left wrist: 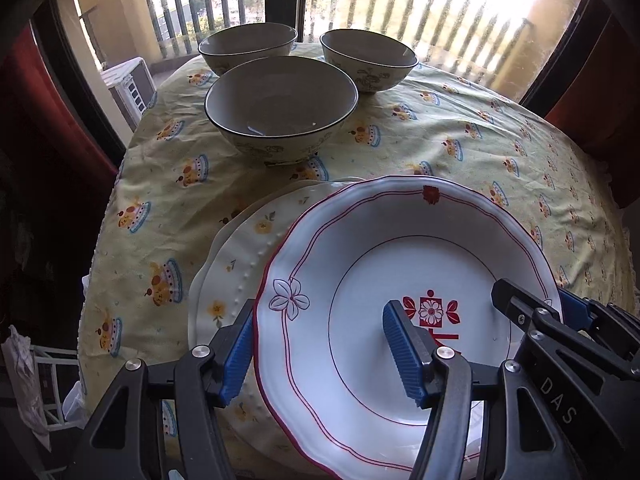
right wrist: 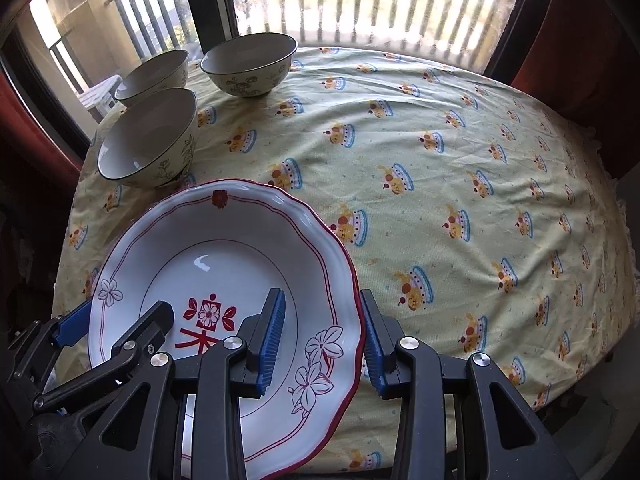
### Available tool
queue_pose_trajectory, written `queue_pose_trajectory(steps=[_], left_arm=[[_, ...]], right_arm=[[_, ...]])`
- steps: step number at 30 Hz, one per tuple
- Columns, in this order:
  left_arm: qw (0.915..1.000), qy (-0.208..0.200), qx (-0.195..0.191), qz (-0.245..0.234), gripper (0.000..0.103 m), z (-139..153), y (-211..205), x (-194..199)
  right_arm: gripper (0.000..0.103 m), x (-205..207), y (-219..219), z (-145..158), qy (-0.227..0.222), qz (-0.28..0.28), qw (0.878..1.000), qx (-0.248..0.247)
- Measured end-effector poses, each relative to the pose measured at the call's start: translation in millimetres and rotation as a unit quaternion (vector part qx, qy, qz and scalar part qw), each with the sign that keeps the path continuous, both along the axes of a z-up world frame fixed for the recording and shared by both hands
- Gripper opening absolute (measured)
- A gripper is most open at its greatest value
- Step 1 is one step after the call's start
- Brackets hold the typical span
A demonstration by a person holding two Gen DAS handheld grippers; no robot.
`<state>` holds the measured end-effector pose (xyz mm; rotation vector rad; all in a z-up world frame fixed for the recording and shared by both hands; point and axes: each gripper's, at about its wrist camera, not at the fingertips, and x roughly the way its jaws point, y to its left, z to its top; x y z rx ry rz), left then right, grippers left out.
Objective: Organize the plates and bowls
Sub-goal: 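Carry the red-character plate over the plate stack and lower it on top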
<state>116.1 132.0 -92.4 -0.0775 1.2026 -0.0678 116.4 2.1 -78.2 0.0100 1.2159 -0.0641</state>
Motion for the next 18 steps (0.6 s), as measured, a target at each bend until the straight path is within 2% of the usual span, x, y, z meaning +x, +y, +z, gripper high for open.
queue_pose_trajectory(steps=[13,18], left_arm=[[0.9996,0.002,0.028,0.003,0.062,-11.5,11.5,2.2],[0.999,-0.003,0.045,-0.001,0.061,-11.9,11.2,1.8]], right_arm=[[0.041,7.7,21.0,-28.3,0.036,0.01,0.999,0.0],[0.041,7.1,24.7,-28.2,0.025,0.012,1.0,-0.009]])
